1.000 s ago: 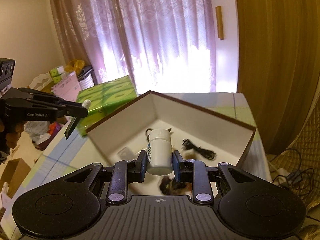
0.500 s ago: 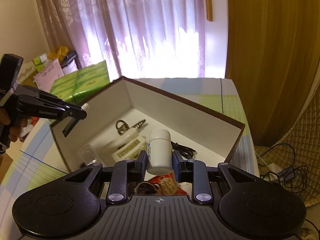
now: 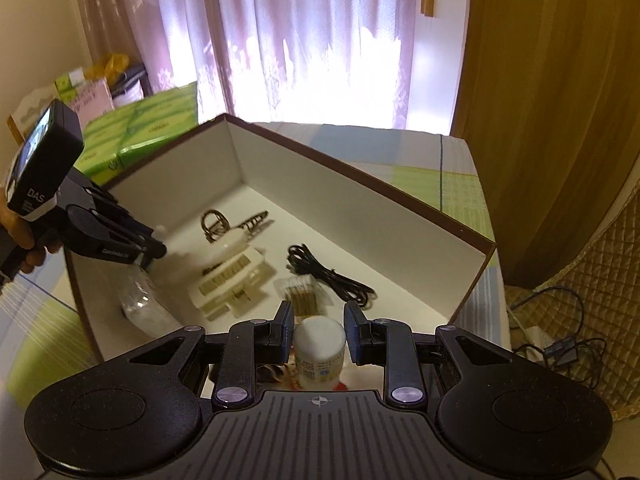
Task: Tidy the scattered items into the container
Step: 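Lower the tube and pill bottle into the box and open both tools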
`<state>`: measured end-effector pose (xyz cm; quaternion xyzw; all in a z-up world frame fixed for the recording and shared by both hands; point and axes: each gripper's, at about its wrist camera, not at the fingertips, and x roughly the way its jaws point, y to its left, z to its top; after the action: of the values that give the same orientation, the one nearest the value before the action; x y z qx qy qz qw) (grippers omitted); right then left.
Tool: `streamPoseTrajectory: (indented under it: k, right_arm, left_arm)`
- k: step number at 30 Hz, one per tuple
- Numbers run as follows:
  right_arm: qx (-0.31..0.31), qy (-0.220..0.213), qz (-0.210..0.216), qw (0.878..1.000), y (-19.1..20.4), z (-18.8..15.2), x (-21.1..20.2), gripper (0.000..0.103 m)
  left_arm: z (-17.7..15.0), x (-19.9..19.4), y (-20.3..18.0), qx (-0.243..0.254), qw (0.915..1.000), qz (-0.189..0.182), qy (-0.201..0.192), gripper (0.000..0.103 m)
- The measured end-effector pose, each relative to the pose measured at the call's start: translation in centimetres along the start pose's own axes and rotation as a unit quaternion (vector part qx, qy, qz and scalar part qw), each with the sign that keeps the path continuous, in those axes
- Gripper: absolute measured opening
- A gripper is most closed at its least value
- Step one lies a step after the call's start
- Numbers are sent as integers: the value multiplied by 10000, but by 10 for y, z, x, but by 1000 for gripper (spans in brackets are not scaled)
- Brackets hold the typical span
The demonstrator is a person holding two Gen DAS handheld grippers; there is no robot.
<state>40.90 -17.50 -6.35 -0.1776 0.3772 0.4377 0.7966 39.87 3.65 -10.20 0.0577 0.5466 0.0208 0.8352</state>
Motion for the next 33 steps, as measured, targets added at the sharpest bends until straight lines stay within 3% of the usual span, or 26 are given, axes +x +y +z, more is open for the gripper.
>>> streamPoseTrajectory:
  k: [8,17,24,25,26,27,31,33]
  right_arm:
    - [-128,124,-195,9997,-7,0,10,29]
    - [-354,272,-507,9977,-9,2,24,29]
    - [-525,-168,-870,9947,-8,7,23,32]
    - [-536,-190,-815,9950,-8,8,22,62]
    - [-545,-241,-811,9949,-7,8,20,87]
    - [-578,-397,-838,9940,-5,6,16,103]
    - [-779,-521,-677,9933,5,3,3,103]
    - [-797,-477,-624,9937,8,0,-1,103]
  left_arm:
    - [1,-14,0,27,9999,6,-125,17]
    - [5,-29,-3,19,9996,-24,-280,30]
    - [6,-36,-6,22,9993,39,-359,39]
    - [5,-37,-6,24,9993,48,-369,40]
    - [5,-38,-7,30,9992,66,-382,43]
    - [4,-39,-7,36,9992,85,-397,45]
    - [1,-45,-7,7,9989,108,-463,54]
    - [-1,-50,-6,-78,9986,119,-513,66]
